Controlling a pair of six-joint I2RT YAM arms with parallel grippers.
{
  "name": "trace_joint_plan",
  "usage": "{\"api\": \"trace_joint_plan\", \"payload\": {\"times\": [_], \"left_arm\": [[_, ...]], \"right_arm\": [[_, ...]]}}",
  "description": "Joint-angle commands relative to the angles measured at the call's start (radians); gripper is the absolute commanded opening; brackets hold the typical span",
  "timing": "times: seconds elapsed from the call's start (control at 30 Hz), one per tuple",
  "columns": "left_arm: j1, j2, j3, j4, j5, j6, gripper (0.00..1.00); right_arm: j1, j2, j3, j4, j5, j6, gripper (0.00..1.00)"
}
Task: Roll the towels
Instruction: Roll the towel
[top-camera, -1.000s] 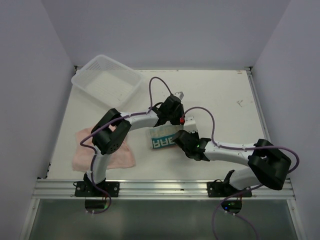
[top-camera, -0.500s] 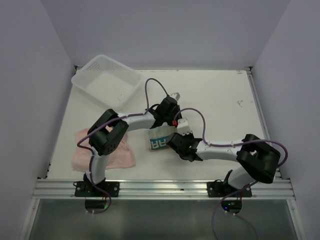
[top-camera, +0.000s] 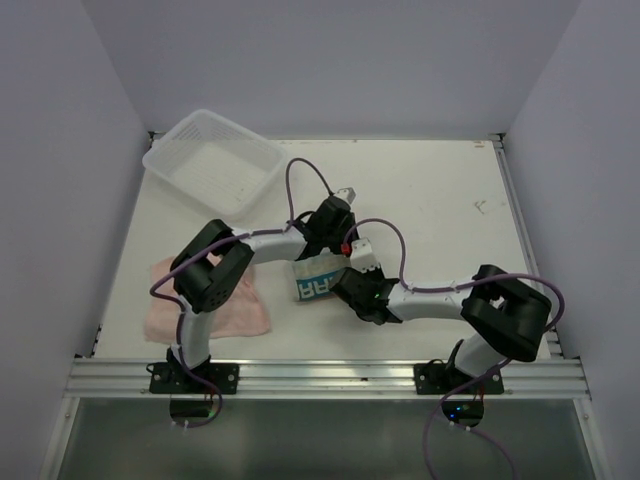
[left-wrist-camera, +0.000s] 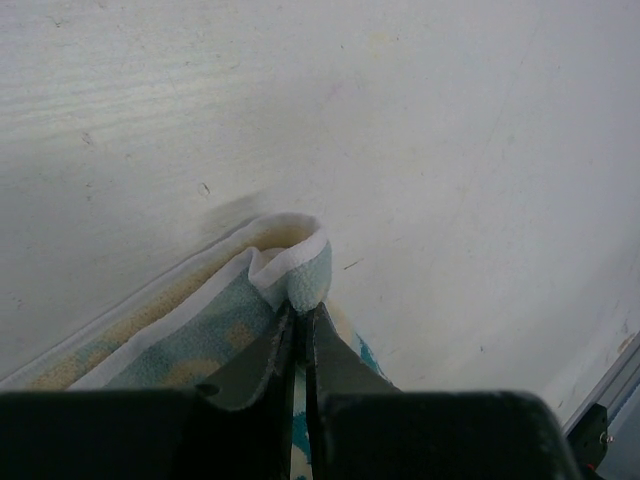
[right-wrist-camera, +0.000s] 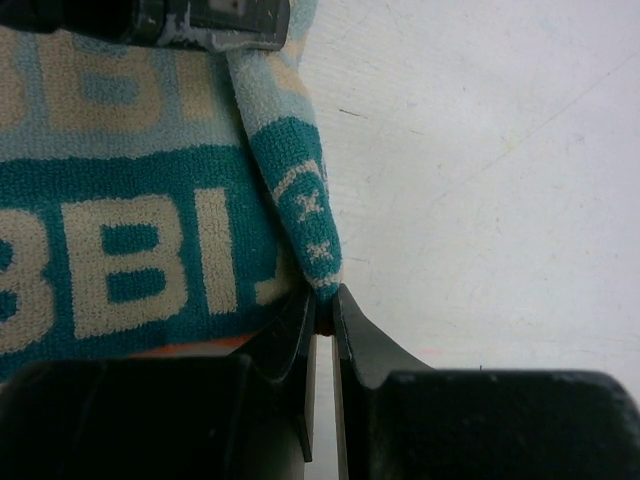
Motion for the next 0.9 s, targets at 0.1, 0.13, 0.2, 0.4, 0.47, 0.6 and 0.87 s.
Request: {"api": "trace_joint_plan", "payload": {"times": [0.1,0.13,0.2,0.4,0.47,0.6,0.87], "left_arm": [[0.028,-0.057,-0.028,0.044,-0.086,0.043,0.00],[0.028,-0.059,-0.035,0.044,-0.088,0.045,0.00],[0.029,-0.059,-0.042,0.045,-0.088,0.046,0.00],[0.032,-0.068,-0.071,0.053,-0.089,0.054,0.00],[0.032,-0.068,-0.079,0.059,-0.088,0.054,0.00],[0.032,-0.065,-0.097,0.068,-0.088,0.051,0.00],[0.032,-0.073,-0.122,0.081,-0.089,0.046,0.00]], "right_arm": [[0.007,0.027,-0.007,-0.001,0.022,0.007,0.00],[0.007,0.027,-0.005,-0.007,0.020,0.007,0.00],[0.007,0.015,0.001,-0.015,0.020,0.020,0.00],[0.006,-0.063,0.004,-0.033,-0.017,0.047,0.11],[0.006,-0.109,0.009,-0.049,-0.033,0.051,0.20],[0.006,-0.189,0.021,-0.072,-0.053,0.057,0.28],[-0.043,-0.342,0.004,-0.084,-0.141,0.105,0.34]]}}
